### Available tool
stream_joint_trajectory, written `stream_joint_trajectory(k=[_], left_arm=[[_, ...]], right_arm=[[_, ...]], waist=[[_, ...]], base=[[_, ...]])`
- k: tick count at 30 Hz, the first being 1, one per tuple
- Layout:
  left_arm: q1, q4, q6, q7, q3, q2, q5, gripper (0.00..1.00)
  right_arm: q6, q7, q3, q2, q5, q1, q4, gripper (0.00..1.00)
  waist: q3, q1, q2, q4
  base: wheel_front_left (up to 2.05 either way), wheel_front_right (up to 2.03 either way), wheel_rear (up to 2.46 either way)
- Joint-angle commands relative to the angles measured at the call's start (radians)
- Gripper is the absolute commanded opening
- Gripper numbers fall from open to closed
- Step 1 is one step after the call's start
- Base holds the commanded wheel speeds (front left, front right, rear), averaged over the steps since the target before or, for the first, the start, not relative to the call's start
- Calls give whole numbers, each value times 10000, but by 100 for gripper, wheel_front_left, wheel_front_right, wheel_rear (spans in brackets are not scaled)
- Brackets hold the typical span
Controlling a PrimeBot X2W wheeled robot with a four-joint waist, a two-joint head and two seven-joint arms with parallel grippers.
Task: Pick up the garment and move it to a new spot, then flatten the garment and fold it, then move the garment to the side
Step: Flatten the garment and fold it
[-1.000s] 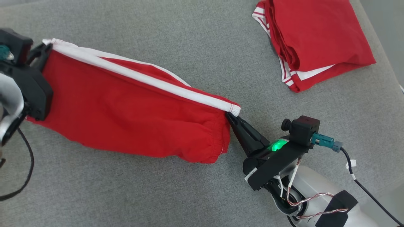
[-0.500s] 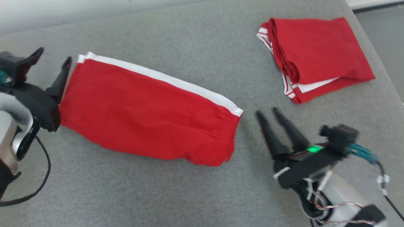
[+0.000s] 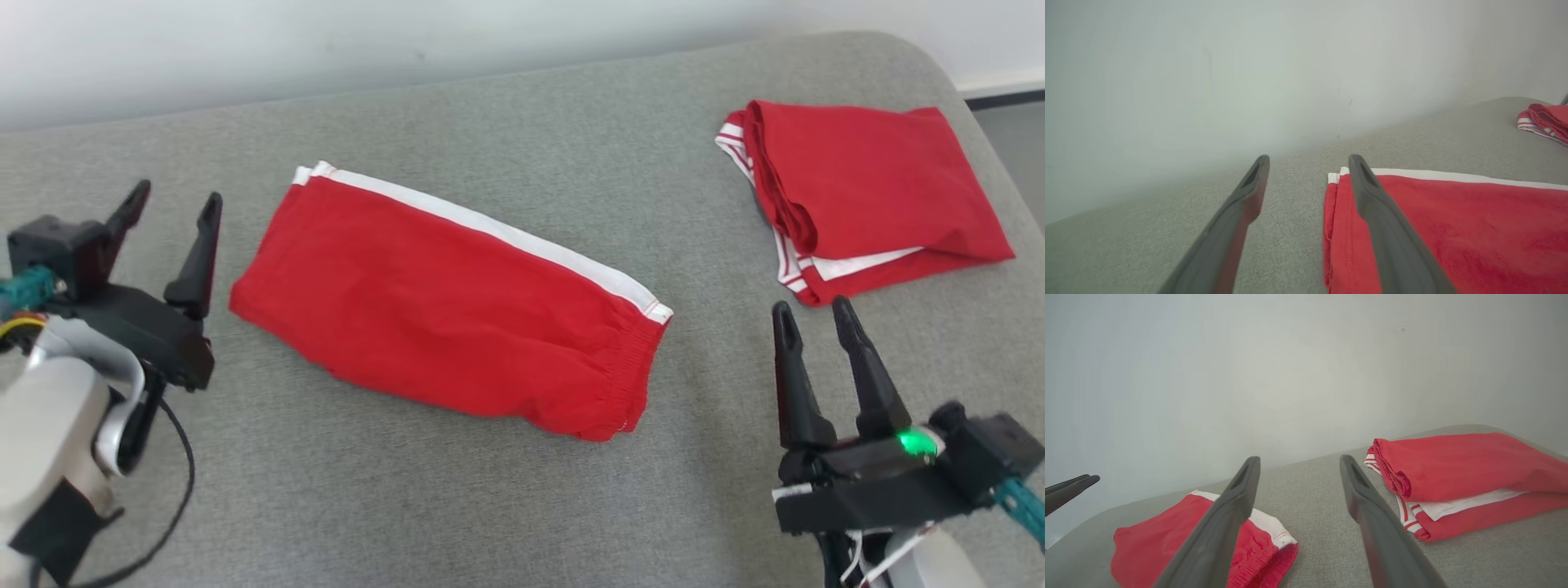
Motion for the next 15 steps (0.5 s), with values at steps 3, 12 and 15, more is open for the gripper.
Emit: stream_joint_trajectory(k=[3,12,15], left_arm=[[594,-269,166,-48,234,-223,185,100],[1020,748,-179,-12,257,-1168,-345,100],[907,1439,-371,58,174,-1510,-443,100]], right_arm=[[9,-4,-302,438,-305,488,-260,100],[9,-5,-410,733,-790,948,-436,100],[9,-5,-338,660,-835,886,-411,100]], waist=[[-62,2,1,165],[35,2,1,312],[43,2,1,244]], base=[[0,0,0],[0,0,0],[0,0,0]])
